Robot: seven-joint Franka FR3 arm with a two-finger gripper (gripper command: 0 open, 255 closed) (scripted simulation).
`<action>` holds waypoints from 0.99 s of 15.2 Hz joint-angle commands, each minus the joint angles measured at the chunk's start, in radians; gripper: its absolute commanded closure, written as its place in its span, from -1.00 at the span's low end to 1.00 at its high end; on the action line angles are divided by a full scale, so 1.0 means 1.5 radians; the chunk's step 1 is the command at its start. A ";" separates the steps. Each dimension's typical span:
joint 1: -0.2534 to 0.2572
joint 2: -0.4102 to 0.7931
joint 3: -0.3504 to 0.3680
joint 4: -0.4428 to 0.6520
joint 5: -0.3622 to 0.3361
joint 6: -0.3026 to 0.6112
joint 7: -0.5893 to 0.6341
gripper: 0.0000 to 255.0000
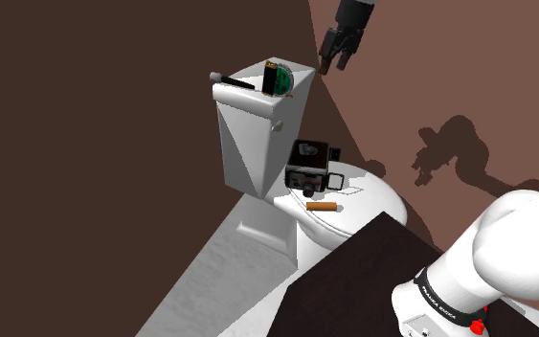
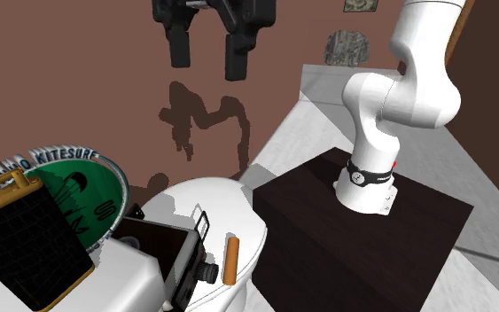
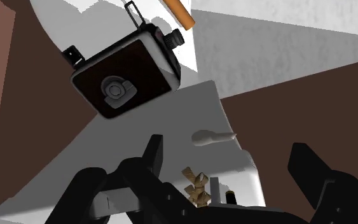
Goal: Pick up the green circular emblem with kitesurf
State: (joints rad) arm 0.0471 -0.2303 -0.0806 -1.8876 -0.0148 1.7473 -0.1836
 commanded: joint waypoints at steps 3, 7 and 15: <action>0.009 0.115 -0.001 0.128 0.016 -0.016 -0.037 -1.00; 0.011 0.234 0.002 0.285 0.033 -0.057 -0.073 -1.00; 0.011 0.332 0.009 0.390 0.044 -0.067 -0.098 -1.00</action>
State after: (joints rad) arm 0.0639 0.2660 -0.0671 -1.2927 0.0509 1.6357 -0.3299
